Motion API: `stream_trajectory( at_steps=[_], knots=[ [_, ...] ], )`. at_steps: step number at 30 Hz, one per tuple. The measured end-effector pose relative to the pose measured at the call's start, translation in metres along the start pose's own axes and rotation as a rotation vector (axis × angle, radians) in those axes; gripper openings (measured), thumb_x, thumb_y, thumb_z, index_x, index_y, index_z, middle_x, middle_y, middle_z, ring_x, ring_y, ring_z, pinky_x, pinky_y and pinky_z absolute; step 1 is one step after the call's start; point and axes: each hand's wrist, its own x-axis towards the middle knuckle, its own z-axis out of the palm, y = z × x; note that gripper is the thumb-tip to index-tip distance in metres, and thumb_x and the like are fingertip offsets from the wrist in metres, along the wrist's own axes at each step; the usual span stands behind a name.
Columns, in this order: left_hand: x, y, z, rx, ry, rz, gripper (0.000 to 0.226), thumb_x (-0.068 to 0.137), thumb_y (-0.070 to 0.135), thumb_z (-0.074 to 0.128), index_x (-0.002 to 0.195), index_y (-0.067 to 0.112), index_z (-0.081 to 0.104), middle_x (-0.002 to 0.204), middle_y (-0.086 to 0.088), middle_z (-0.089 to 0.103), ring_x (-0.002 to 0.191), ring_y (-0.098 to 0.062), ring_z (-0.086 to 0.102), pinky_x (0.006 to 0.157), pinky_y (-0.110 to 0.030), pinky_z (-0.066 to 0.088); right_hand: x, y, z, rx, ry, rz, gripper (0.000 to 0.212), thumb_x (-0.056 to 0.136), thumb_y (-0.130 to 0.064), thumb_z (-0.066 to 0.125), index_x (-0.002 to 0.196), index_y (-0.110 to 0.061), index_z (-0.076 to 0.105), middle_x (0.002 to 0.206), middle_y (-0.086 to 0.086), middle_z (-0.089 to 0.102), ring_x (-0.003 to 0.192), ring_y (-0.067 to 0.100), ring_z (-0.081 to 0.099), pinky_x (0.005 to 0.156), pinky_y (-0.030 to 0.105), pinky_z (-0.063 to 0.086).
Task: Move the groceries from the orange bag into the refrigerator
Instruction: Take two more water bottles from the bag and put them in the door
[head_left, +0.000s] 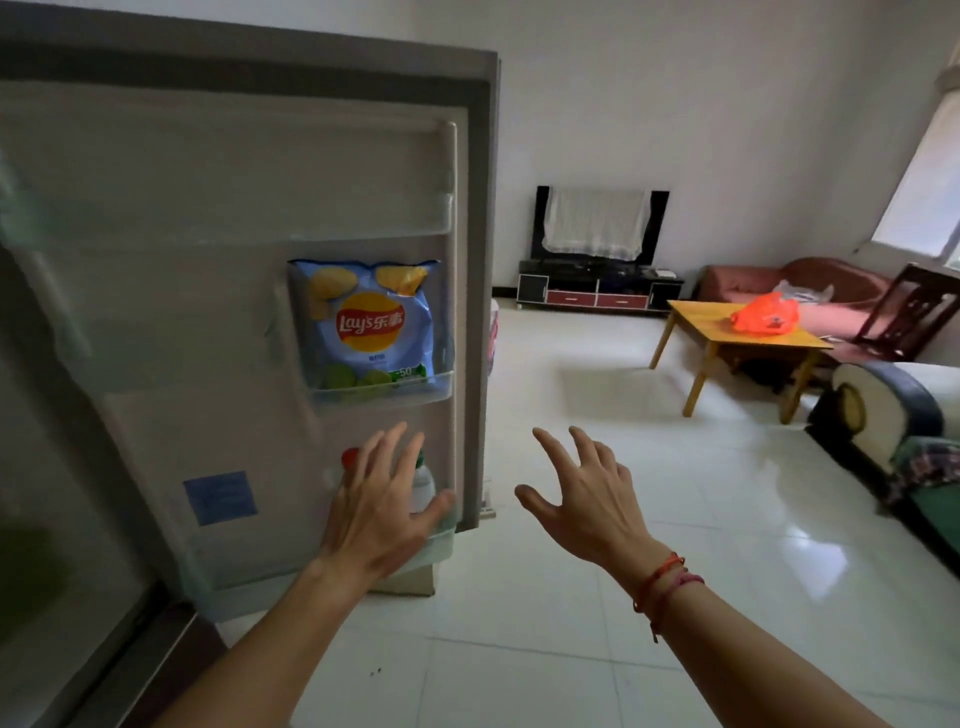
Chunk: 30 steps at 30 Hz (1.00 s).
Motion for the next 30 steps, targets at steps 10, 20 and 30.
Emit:
stream_trajectory(
  at_steps=[10,20,30],
  knots=[
    [0.031,0.056,0.014,-0.147,-0.057,0.299,0.083,0.087,0.071,0.031,0.15,0.017,0.035,0.158,-0.006,0.031,0.144,-0.028,0.03,0.111,-0.049,0.037,-0.064,0.032,-0.041,-0.117,0.151,0.321,0.074,0.091,-0.065,0.047,0.155,-0.037,0.022,0.161,0.013,0.026,0.143,0.033,0.029,0.109,0.045,0.034],
    [0.023,0.144,0.023,-0.28,-0.062,0.574,0.077,0.086,0.07,0.039,0.141,0.015,0.048,0.149,-0.012,0.044,0.136,-0.034,0.043,0.101,-0.051,0.044,-0.162,0.065,-0.085,-0.221,0.212,0.591,0.073,0.091,-0.067,0.046,0.155,-0.038,0.024,0.158,0.014,0.03,0.14,0.032,0.034,0.105,0.047,0.039],
    [0.017,0.213,0.031,-0.274,-0.053,0.698,0.075,0.086,0.07,0.04,0.141,0.021,0.05,0.148,-0.009,0.045,0.136,-0.033,0.041,0.097,-0.051,0.046,-0.204,0.108,-0.112,-0.26,0.245,0.681,0.073,0.092,-0.067,0.043,0.155,-0.039,0.02,0.159,0.013,0.027,0.143,0.03,0.03,0.11,0.048,0.034]
  ],
)
